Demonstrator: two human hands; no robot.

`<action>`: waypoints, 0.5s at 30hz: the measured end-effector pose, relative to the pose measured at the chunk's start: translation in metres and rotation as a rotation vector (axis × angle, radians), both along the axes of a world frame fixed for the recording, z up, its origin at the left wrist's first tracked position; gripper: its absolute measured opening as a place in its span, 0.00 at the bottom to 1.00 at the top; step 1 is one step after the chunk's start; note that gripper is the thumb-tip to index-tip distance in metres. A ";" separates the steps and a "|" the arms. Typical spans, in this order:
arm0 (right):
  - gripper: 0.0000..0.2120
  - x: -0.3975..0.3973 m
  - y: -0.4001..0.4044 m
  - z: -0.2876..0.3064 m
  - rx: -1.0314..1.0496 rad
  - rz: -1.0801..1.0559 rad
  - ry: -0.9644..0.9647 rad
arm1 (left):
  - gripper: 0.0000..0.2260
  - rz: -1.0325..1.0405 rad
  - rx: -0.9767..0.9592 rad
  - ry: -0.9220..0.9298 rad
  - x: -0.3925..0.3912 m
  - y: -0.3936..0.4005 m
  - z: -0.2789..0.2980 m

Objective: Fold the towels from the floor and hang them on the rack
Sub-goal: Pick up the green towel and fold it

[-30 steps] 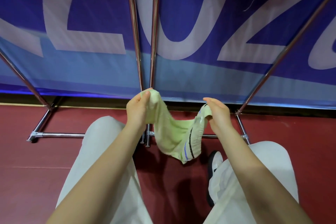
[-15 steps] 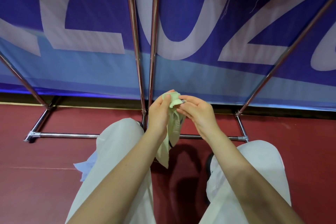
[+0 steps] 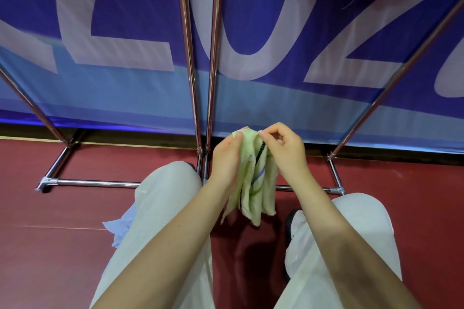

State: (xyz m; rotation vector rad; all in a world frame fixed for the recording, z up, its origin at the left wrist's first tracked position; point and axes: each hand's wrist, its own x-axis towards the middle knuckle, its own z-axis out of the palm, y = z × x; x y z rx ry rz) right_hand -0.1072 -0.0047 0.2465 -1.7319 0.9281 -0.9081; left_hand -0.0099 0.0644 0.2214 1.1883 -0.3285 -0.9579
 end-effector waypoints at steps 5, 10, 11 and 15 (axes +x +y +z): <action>0.08 0.005 0.010 -0.001 0.116 0.059 -0.066 | 0.14 -0.043 -0.005 0.137 -0.005 0.005 0.003; 0.07 0.011 0.015 -0.006 0.148 0.001 -0.084 | 0.24 -0.068 -0.037 0.269 -0.005 0.006 0.002; 0.08 0.011 0.014 -0.007 0.129 -0.018 -0.073 | 0.23 -0.069 -0.029 0.253 -0.004 0.005 0.001; 0.10 0.012 0.010 -0.010 0.063 -0.072 -0.030 | 0.16 -0.081 -0.006 0.151 -0.004 0.002 0.000</action>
